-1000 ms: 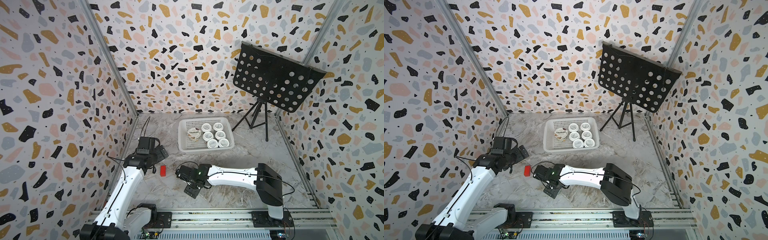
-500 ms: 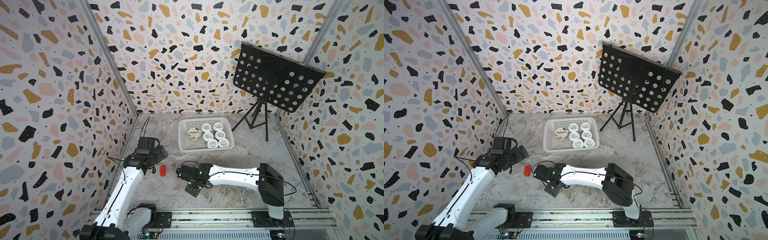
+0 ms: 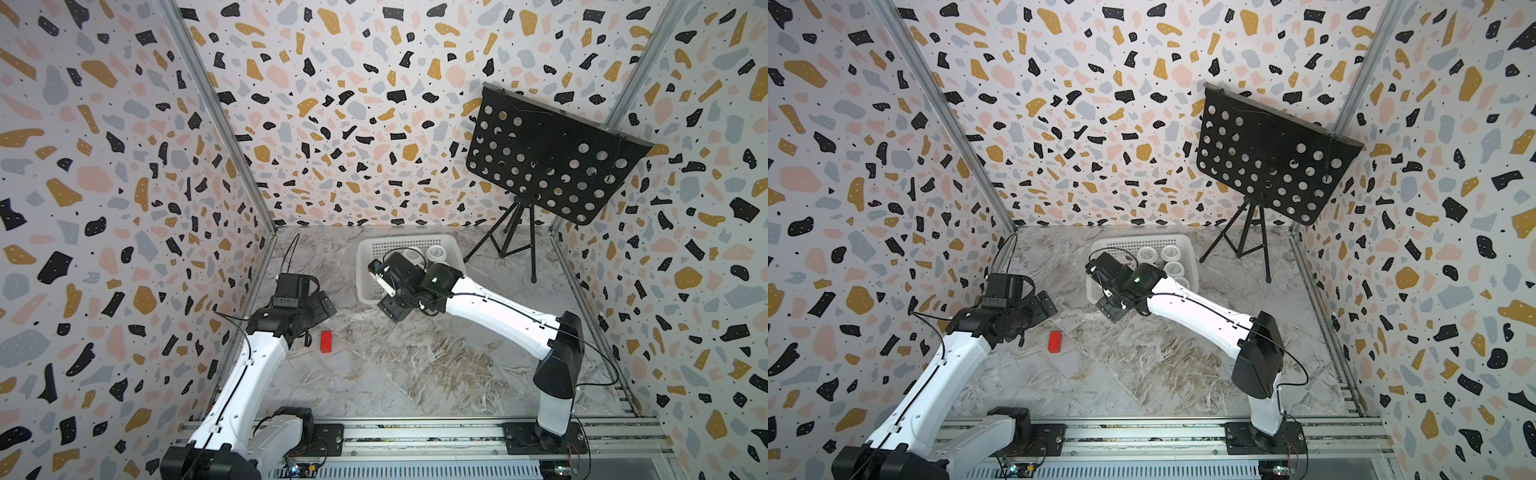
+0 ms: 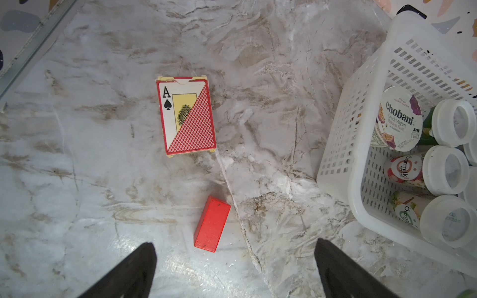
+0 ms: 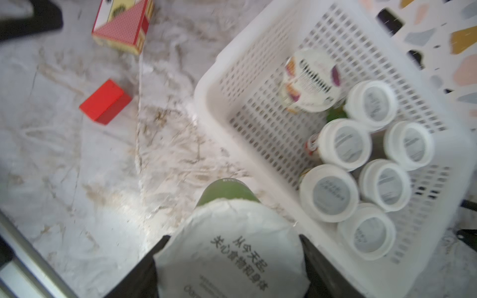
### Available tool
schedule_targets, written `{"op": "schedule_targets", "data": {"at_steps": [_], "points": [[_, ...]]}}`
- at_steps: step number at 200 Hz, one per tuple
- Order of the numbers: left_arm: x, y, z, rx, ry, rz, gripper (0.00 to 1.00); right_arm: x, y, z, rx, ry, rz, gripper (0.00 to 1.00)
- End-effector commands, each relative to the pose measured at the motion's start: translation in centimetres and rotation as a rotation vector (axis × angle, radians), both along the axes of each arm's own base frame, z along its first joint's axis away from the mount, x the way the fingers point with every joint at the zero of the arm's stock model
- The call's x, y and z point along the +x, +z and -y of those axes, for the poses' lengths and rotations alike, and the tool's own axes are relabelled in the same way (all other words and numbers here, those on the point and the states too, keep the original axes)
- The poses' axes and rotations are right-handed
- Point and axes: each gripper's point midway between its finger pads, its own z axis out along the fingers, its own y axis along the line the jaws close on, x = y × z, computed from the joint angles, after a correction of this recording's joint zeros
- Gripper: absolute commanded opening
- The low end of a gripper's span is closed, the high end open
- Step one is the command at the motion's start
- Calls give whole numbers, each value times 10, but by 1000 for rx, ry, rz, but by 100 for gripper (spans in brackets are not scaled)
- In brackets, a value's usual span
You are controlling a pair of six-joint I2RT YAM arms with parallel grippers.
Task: Put the yogurt in the basket
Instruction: Place the yogurt in the basket.
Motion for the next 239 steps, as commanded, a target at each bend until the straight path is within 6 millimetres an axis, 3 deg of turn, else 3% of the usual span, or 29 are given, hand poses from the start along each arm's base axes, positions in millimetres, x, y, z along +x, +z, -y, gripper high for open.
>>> {"op": "schedule_targets", "data": {"at_steps": [1, 34, 60, 125, 239], "points": [[6, 1, 1, -10, -2, 0, 100, 23, 4, 2, -50, 5, 29, 74], [9, -5, 5, -23, -16, -27, 100, 58, -10, -6, -57, -19, 20, 74], [10, -8, 6, -31, -22, -40, 100, 71, -26, -15, -47, -17, -13, 74], [10, -10, 7, -32, -25, -47, 100, 79, -82, -21, -101, -24, -101, 74], [10, -10, 7, -30, -28, -48, 100, 88, -119, -21, -153, -38, -133, 75]]}}
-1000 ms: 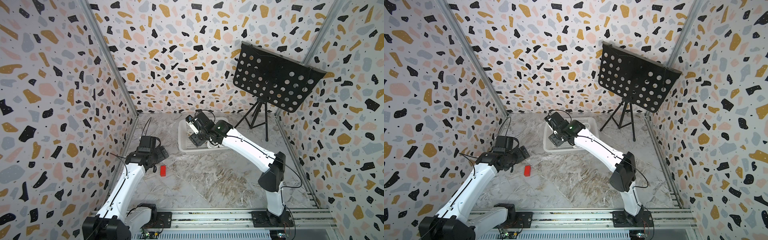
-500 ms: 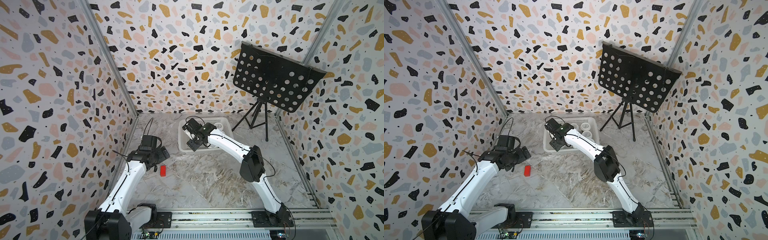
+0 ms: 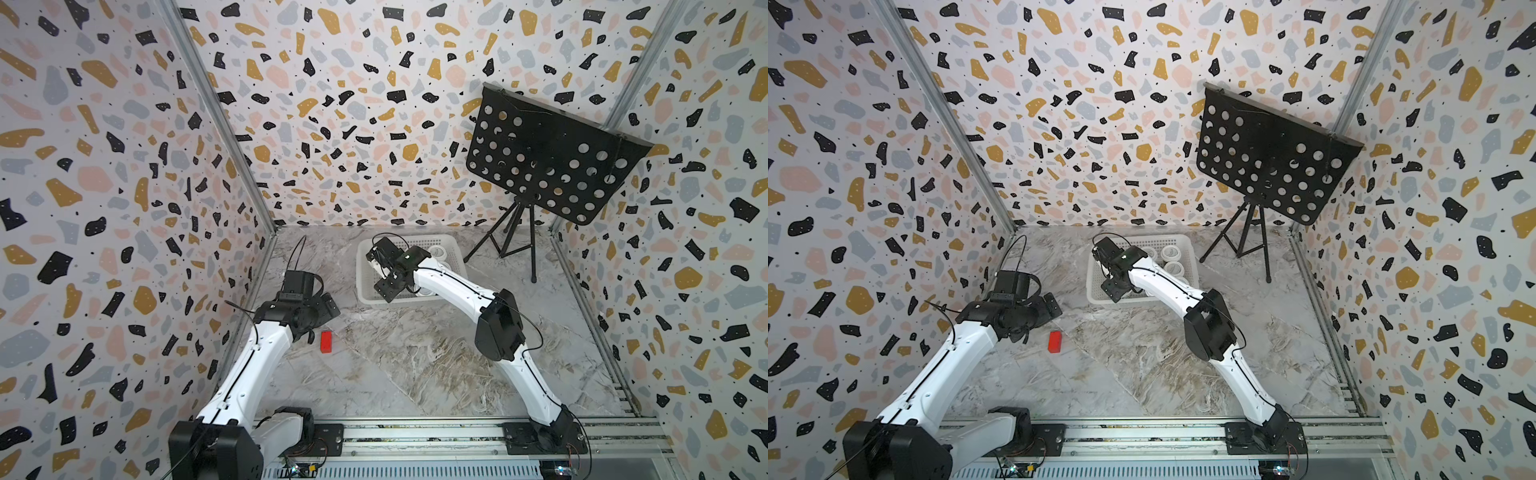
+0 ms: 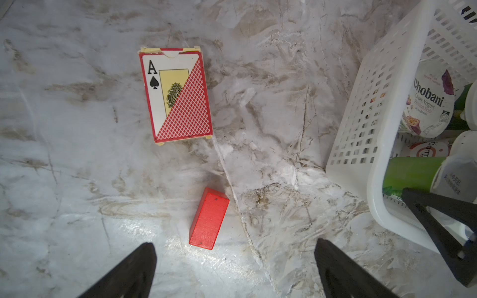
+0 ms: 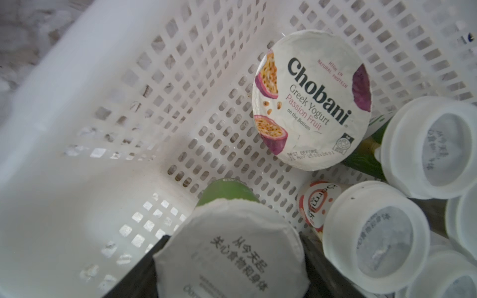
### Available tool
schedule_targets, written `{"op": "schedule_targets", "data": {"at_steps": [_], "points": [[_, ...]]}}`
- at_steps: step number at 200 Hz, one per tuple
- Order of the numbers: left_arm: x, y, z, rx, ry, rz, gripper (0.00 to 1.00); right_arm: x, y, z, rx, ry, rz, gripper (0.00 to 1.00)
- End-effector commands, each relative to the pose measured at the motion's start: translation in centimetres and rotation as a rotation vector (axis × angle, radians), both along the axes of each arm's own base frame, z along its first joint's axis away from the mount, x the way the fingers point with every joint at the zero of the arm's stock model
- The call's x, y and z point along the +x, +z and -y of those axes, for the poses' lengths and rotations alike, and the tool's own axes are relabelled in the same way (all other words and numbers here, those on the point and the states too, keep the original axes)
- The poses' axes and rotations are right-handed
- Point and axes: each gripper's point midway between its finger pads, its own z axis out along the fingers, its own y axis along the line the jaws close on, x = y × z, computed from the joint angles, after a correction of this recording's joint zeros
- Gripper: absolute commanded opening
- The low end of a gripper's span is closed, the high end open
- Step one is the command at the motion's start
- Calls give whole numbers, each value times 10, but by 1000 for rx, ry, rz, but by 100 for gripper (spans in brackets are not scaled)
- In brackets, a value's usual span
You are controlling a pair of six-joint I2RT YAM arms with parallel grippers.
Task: Put the yogurt in the basket
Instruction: Place the yogurt in the basket, then reset both arms
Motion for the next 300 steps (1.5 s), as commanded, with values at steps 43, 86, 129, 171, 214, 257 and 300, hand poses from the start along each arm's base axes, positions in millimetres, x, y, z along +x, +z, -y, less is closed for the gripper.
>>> {"op": "schedule_targets", "data": {"at_steps": [43, 86, 129, 171, 214, 257, 300], "points": [[8, 11, -1, -1, -4, 34, 100, -2, -5, 2, -26, 6, -13, 76], [8, 11, -1, -1, -5, 33, 100, -2, -8, 2, -26, 7, -20, 79], [8, 13, -1, 0, -4, 38, 100, -3, -4, 1, -22, 11, -21, 85], [8, 13, -1, 2, -5, 39, 100, -5, 11, -1, 5, 15, -18, 91], [10, 17, -2, 6, -4, 52, 100, -14, 60, -7, 118, 38, 0, 100], [14, 36, -1, 74, -42, 116, 100, -21, 125, 5, 212, 29, 94, 100], [23, 73, 12, 101, -17, 346, 100, -27, 207, 88, 357, -184, 472, 100]]}}
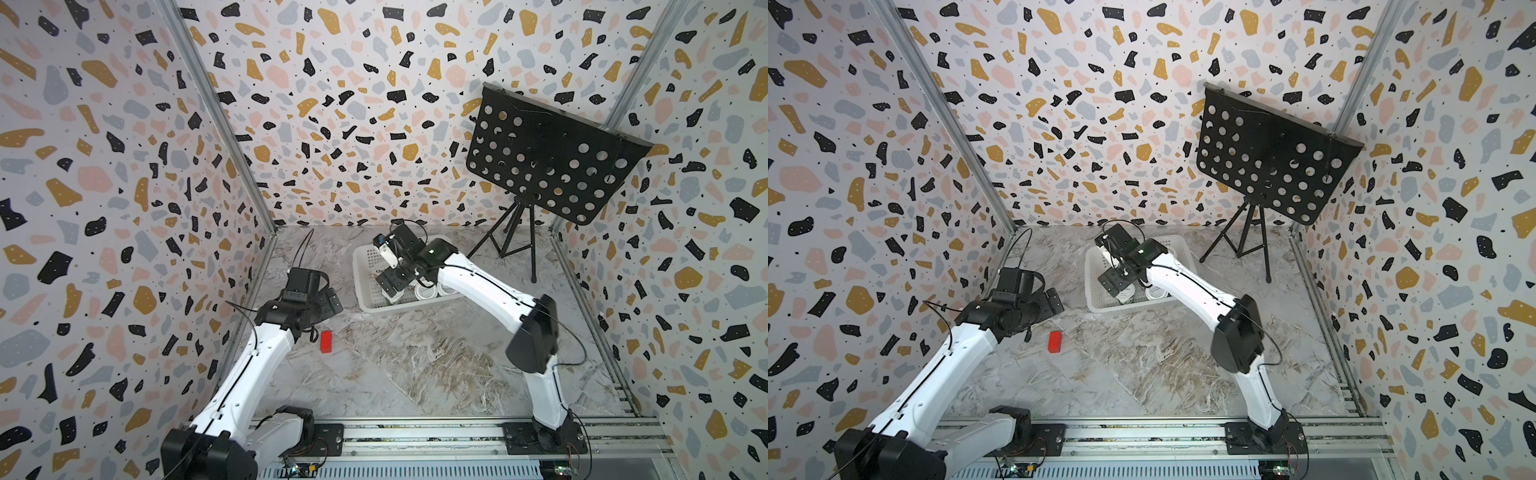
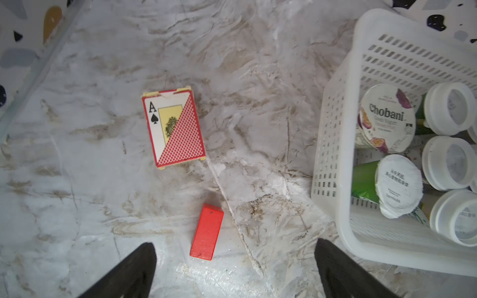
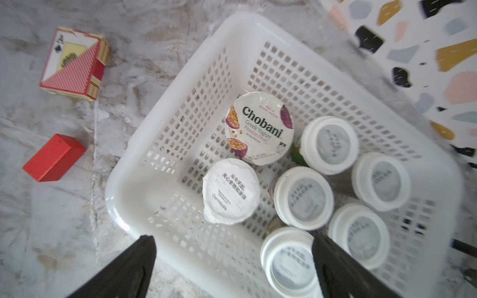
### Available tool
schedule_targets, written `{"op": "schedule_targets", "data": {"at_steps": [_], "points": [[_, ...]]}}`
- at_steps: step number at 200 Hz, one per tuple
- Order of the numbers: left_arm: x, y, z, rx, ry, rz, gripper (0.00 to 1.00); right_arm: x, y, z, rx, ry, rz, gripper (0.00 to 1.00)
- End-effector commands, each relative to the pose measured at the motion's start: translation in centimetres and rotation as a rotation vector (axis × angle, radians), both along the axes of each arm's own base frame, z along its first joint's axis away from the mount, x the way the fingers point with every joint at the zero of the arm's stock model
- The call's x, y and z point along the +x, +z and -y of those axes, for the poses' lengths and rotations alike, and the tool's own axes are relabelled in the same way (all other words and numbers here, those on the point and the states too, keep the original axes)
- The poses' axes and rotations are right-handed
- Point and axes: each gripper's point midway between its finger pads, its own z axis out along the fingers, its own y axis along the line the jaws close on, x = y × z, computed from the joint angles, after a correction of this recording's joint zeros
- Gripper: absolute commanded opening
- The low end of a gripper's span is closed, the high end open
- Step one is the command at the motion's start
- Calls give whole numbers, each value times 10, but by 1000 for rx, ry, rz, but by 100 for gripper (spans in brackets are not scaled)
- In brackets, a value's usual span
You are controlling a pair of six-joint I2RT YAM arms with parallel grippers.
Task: Put the yogurt in the basket
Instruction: Reset both arms
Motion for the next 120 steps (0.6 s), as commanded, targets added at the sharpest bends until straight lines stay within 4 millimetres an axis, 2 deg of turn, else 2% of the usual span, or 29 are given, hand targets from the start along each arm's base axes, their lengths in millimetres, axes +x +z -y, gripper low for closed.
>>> {"op": "schedule_targets", "data": {"at_steps": [1, 8, 12, 21, 23, 28, 32, 38, 54, 71, 82, 93, 107, 120], "points": [[13, 35, -4, -23, 69, 209, 100, 4, 85, 50, 178, -184, 290, 100], [14, 39, -10, -31, 119, 262, 100, 4, 92, 68, 209, -236, 363, 100], [15, 42, -14, -24, 141, 291, 100, 2, 103, 77, 239, -242, 425, 100], [14, 47, -25, 30, 177, 338, 100, -9, 96, 84, 240, -167, 530, 100], [14, 48, -27, 38, 186, 344, 100, -11, 102, 86, 254, -154, 569, 100], [15, 50, -31, 60, 196, 362, 100, -17, 85, 88, 235, -101, 619, 100], [17, 51, -33, 80, 194, 379, 100, -23, 86, 91, 230, -63, 692, 100], [19, 52, -38, 117, 199, 408, 100, -31, 75, 103, 196, -39, 776, 100], [28, 52, -46, 201, 205, 522, 100, -34, 70, 158, 224, -225, 856, 100], [37, 40, -43, 327, 108, 618, 100, -40, 48, 195, 138, -242, 799, 100], [42, 30, -38, 383, 43, 636, 100, -38, 38, 231, 102, -366, 796, 100], [47, 14, -38, 439, 12, 581, 100, -37, 26, 260, 41, -460, 813, 100], [58, -6, -32, 505, -71, 521, 100, -35, 15, 280, -9, -524, 835, 100], [66, -21, -29, 533, -116, 487, 100, -30, 3, 283, -79, -508, 829, 100]]}}
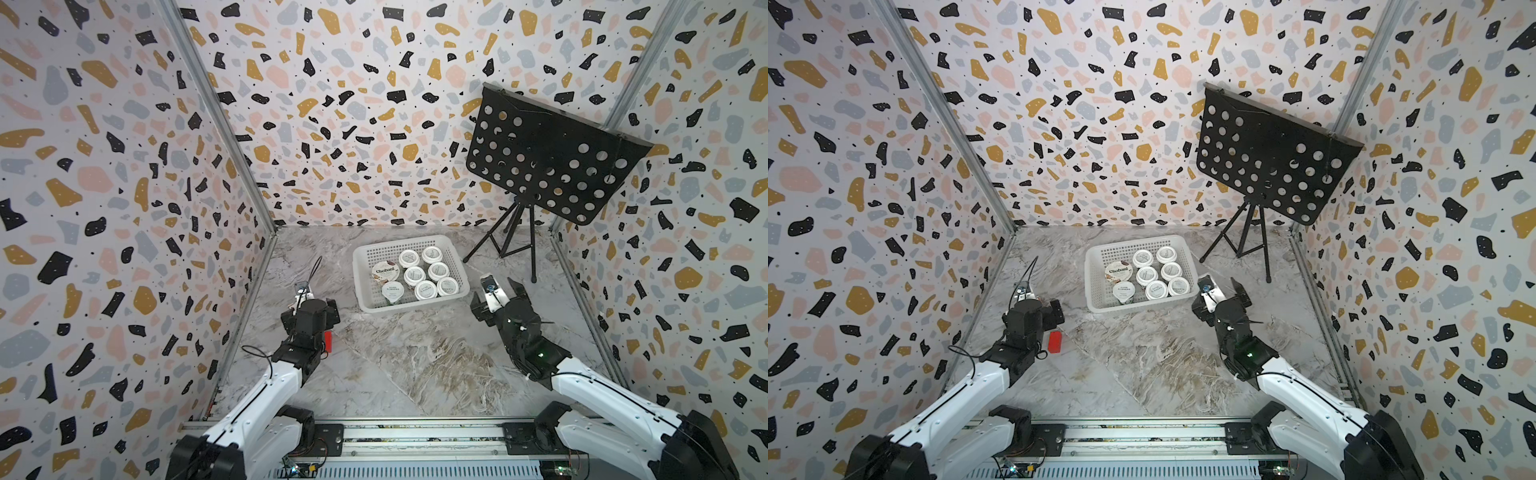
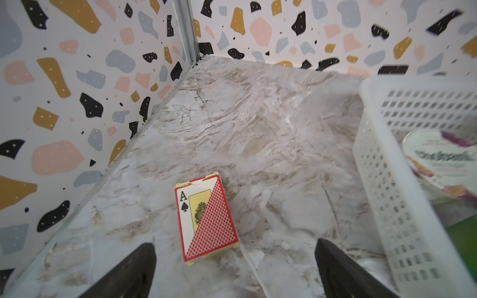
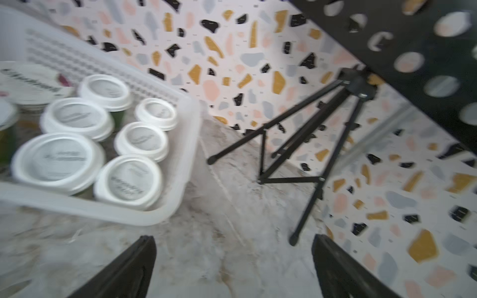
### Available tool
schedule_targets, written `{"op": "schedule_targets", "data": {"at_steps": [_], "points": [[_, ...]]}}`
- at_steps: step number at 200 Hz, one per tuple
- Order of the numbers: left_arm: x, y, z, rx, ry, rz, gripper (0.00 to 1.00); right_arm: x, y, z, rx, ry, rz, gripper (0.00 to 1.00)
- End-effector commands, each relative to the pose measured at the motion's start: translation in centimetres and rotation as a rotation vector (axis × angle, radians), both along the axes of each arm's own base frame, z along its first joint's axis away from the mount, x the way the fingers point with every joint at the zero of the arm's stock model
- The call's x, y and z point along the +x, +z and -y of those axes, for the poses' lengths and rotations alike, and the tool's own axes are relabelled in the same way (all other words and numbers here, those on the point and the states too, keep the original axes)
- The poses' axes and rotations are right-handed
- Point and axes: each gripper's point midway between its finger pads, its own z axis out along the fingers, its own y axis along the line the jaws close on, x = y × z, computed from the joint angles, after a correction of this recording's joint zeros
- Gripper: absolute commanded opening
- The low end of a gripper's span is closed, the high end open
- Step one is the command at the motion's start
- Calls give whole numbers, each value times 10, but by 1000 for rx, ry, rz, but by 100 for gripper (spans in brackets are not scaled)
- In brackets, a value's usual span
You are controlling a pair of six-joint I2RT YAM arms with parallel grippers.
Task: Put the yogurt in the basket
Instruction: Reset both arms
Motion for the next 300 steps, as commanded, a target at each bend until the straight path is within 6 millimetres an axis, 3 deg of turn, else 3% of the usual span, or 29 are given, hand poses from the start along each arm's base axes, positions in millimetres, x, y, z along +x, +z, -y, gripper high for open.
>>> {"op": "schedule_targets", "data": {"at_steps": [1, 23, 51, 64, 86, 110, 133, 149, 228, 250, 300], "points": [[31, 27, 7, 125, -81, 117, 100, 8, 16, 20, -38, -104, 91, 100], [46, 16, 10, 135, -138, 87, 100, 22, -23, 43, -53, -195, 30, 100], [53, 13, 4, 112, -118, 51, 100, 36, -88, 74, -22, -277, -74, 100], [54, 12, 9, 112, -154, 49, 100, 40, -105, 83, 8, -304, -87, 100], [50, 10, 12, 109, -174, 56, 100, 51, -108, 89, 53, -320, -101, 100], [39, -15, 1, 96, -113, 81, 100, 56, -120, 113, 222, -325, -114, 100], [49, -26, 17, 95, -210, 69, 100, 59, -133, 124, 322, -297, -109, 100], [52, -30, 18, 76, -228, 67, 100, 64, -141, 120, 347, -264, -217, 100], [59, -37, 10, -25, -253, 55, 100, 64, -138, 122, 368, -242, -182, 100], [61, -40, 10, -22, -260, 43, 100, 67, -140, 100, 358, -113, -222, 100], [59, -42, 14, 5, -267, 53, 100, 66, -141, 98, 361, -101, -229, 100]]}}
